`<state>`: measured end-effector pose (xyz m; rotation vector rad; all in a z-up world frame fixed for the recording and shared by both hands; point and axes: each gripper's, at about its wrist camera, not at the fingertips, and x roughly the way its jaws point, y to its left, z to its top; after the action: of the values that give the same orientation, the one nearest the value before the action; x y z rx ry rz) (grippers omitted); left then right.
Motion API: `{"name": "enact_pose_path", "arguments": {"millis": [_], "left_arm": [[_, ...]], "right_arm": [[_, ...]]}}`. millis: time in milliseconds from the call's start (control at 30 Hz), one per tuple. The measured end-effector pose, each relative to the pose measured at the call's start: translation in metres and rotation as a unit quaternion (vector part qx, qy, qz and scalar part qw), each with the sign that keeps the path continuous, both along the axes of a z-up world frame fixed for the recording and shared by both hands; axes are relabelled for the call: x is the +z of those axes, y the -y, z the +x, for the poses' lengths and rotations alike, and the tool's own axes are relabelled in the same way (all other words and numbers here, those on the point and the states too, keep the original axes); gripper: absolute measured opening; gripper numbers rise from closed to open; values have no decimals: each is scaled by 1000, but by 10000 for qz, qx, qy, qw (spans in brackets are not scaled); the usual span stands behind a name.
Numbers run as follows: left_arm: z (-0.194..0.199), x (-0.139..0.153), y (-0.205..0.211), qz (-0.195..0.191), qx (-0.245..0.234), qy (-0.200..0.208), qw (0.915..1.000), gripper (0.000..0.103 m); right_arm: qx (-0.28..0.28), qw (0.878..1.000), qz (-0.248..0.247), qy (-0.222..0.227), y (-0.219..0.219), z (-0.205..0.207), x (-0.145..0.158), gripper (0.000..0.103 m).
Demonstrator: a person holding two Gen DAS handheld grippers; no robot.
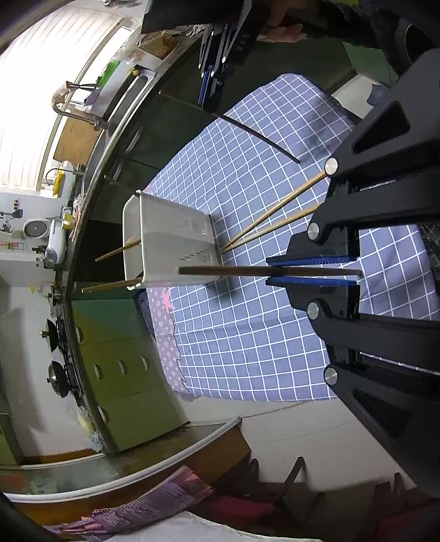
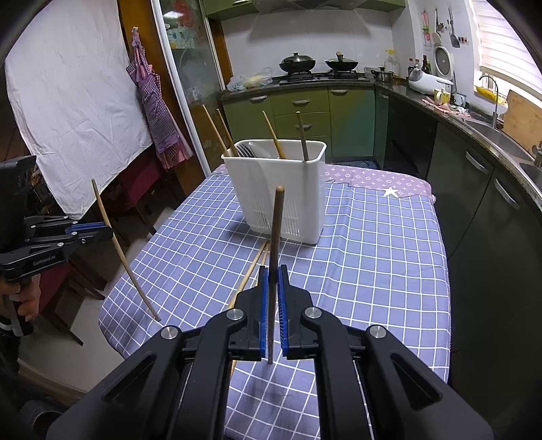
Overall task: Organize utensils
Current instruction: 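Raise both held chopsticks upright and carry them over the white caddy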
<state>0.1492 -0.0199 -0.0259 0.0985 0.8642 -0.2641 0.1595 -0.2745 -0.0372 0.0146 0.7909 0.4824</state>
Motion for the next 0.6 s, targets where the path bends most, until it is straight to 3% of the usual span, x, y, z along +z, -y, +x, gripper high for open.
{"name": "enact_pose_path", "arguments": {"millis": [400, 600], "left_arm": [[6, 11, 7, 9, -136, 77, 9999, 6], [14, 29, 17, -25, -253, 139, 9996, 6]], "right_arm": [[74, 10000, 10, 46, -4, 2, 4, 6], [142, 9996, 18, 258, -9, 5, 25, 6]]}}
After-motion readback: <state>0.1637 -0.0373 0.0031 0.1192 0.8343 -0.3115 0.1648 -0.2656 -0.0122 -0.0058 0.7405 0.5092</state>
